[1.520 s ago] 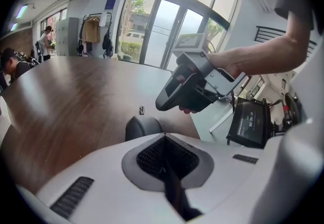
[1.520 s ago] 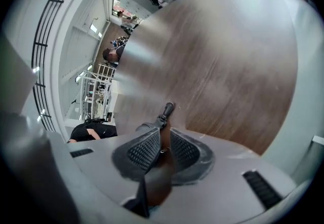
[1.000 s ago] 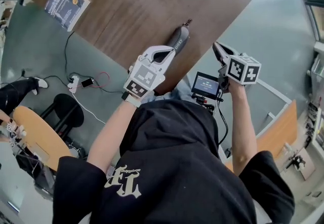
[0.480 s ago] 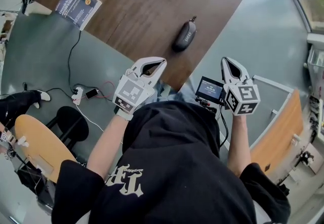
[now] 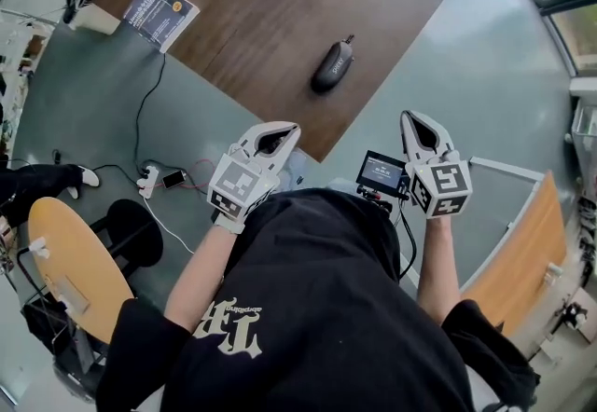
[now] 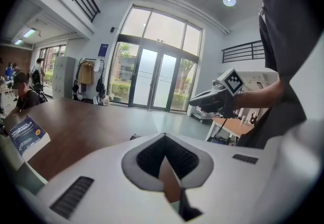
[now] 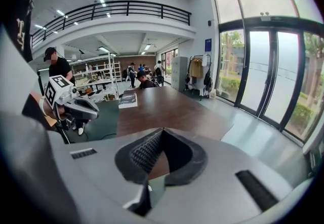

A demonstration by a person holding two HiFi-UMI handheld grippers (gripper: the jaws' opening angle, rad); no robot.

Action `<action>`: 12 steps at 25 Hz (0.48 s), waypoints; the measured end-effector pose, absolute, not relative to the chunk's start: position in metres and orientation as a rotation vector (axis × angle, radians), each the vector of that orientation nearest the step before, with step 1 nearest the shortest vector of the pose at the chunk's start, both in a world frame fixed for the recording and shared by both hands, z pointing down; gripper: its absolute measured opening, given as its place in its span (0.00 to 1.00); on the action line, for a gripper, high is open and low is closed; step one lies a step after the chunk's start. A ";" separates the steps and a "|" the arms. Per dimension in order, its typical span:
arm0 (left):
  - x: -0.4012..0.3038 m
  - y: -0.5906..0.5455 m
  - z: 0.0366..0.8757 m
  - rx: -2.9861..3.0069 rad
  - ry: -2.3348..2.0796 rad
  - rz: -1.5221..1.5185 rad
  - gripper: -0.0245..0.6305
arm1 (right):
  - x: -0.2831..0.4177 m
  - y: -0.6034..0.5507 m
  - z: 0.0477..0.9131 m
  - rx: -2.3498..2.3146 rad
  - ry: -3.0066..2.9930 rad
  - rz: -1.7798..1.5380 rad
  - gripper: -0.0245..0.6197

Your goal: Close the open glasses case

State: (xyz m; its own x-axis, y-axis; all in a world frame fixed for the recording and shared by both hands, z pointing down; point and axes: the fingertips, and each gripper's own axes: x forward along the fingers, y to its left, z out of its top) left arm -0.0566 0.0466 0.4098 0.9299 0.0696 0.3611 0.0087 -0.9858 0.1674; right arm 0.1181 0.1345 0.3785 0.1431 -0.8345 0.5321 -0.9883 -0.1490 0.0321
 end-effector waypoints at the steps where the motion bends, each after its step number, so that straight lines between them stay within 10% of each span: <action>1: -0.055 0.061 0.410 2.920 0.059 0.553 0.05 | 0.120 0.149 0.377 2.057 -1.755 0.553 0.02; 12: -0.026 0.226 0.400 2.881 0.073 0.467 0.05 | 0.135 0.318 0.372 2.089 -1.789 0.493 0.02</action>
State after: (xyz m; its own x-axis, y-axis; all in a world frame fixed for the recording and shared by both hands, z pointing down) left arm -0.0260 0.2265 0.4003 0.9482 0.0839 0.3066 0.0133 -0.9742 0.2255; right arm 0.1350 0.3183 0.3721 0.1442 -0.8687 0.4739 -0.9888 -0.1449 0.0353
